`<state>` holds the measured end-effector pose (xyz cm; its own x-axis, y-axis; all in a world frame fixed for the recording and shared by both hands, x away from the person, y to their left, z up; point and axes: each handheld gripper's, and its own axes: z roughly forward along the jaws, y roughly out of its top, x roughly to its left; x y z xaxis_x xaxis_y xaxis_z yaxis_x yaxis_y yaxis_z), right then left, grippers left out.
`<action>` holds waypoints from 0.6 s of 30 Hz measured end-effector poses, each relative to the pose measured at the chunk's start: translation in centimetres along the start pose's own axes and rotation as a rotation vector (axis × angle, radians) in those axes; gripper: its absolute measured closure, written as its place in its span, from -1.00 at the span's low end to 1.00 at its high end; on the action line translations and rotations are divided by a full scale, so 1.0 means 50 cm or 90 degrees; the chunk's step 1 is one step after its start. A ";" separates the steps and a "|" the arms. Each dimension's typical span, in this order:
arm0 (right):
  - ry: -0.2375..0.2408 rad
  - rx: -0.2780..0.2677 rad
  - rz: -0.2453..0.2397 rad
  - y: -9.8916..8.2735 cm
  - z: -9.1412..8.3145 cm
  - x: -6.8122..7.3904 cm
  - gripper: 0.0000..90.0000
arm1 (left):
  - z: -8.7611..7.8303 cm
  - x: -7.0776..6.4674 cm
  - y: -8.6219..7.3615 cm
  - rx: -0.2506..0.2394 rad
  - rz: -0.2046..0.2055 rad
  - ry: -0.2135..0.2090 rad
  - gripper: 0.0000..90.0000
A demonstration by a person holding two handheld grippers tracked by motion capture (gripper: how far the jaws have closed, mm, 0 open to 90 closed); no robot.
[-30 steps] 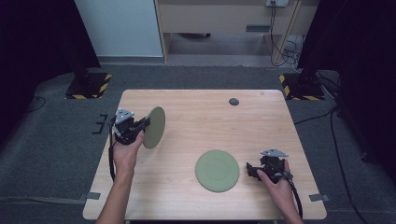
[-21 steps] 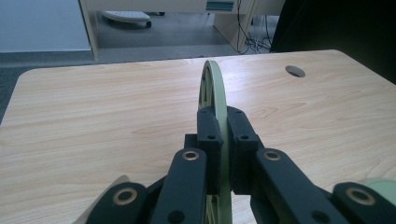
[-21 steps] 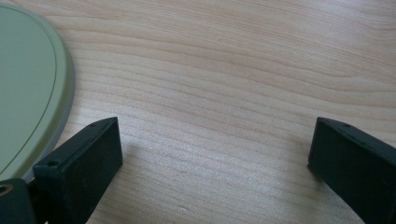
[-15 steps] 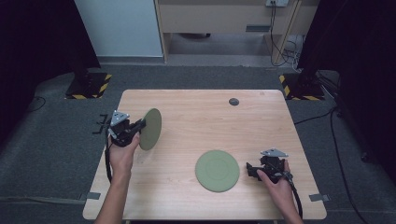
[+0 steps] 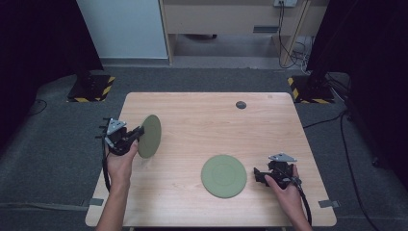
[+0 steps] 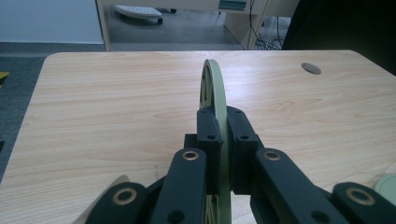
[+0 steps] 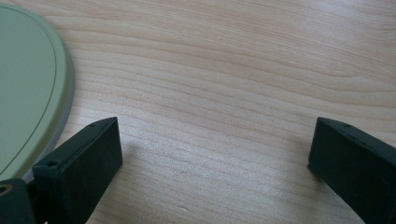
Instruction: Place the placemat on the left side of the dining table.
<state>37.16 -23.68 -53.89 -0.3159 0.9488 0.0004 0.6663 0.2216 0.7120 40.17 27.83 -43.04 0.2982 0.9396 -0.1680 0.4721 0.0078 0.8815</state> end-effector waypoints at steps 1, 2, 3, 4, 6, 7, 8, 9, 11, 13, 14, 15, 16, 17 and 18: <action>0.000 0.000 0.001 0.000 0.000 0.000 -0.93 | -0.001 0.002 0.000 0.000 -0.001 0.001 0.90; 0.000 0.000 0.000 0.000 0.000 0.000 -0.93 | -0.003 0.005 -0.002 -0.001 -0.003 0.004 0.90; 0.000 0.000 0.000 0.000 0.000 0.000 -0.93 | -0.004 0.007 -0.003 -0.002 -0.004 0.006 0.90; 0.000 0.000 0.001 0.000 0.000 0.000 -0.93 | -0.005 0.010 -0.004 -0.002 -0.006 0.007 0.90; 0.000 0.000 0.001 0.000 0.000 0.000 -0.93 | -0.008 0.016 -0.007 -0.005 -0.010 0.012 0.90; 0.000 0.000 -0.001 0.000 0.000 0.000 -0.93 | -0.010 0.020 -0.009 -0.005 -0.012 0.015 0.90; 0.000 0.000 0.001 0.000 0.000 0.000 -0.93 | -0.012 0.023 -0.010 -0.006 -0.014 0.016 0.90; 0.000 0.000 0.000 0.000 0.000 0.000 -0.93 | -0.013 0.026 -0.012 -0.006 -0.016 0.018 0.90; 0.000 0.000 0.001 0.000 0.000 0.000 -0.93 | -0.016 0.032 -0.014 -0.006 -0.017 0.021 0.90; 0.000 0.000 0.001 0.000 0.000 0.000 -0.93 | -0.019 0.038 -0.017 -0.004 -0.018 0.027 0.90; 0.000 0.001 0.002 0.000 0.000 0.000 -0.93 | -0.021 0.042 -0.018 -0.003 -0.019 0.030 0.90; 0.000 0.000 0.001 0.000 0.000 0.000 -0.93 | -0.021 0.045 -0.019 -0.002 -0.021 0.032 0.90; 0.000 0.000 0.001 0.000 0.000 0.000 -0.93 | -0.022 0.048 -0.020 -0.003 -0.023 0.034 0.90; -0.001 0.001 0.002 0.000 0.000 0.001 -0.93 | -0.022 0.051 -0.022 -0.002 -0.024 0.038 0.90; 0.000 0.000 0.001 0.000 0.000 0.000 -0.93 | -0.023 0.054 -0.023 -0.001 -0.024 0.041 0.90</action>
<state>37.16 -23.66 -53.89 -0.3141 0.9494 0.0017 0.6675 0.2196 0.7115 39.49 30.74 -44.02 0.2254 0.9588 -0.1727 0.4802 0.0449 0.8760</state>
